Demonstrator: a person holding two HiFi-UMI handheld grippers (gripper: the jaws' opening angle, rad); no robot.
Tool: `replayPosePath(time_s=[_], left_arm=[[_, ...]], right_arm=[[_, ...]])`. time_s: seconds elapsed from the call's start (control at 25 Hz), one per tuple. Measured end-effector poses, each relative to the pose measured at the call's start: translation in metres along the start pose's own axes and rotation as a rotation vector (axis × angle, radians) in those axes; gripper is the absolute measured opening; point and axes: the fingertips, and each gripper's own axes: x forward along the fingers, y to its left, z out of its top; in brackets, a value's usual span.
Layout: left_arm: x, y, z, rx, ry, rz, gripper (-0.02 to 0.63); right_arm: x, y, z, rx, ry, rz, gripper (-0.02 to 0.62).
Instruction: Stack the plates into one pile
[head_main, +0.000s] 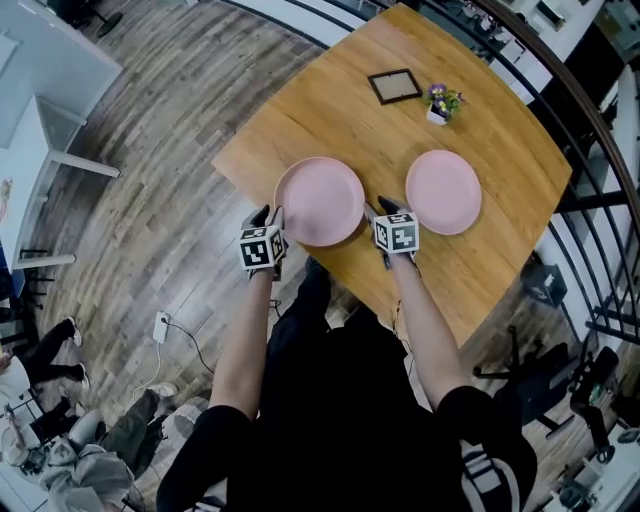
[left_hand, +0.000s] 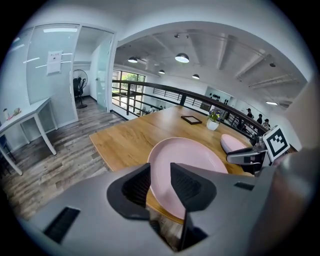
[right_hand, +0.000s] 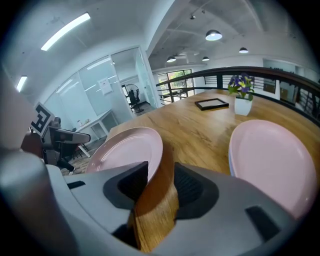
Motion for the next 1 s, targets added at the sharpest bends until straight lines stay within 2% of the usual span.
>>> replayPosePath(time_s=[0.32, 0.72, 1.0], left_arm=[[0.027, 0.003, -0.014, 0.007, 0.069, -0.032, 0.12], [0.049, 0.012, -0.016, 0.021, 0.114, -0.058, 0.12], [0.061, 0.02, -0.019, 0.024, 0.149, -0.083, 0.12]], right_arm=[[0.012, -0.001, -0.017, 0.047, 0.041, -0.007, 0.163], [0.026, 0.007, -0.015, 0.078, 0.057, -0.004, 0.141], [0.031, 0.01, -0.016, 0.103, 0.06, -0.017, 0.101]])
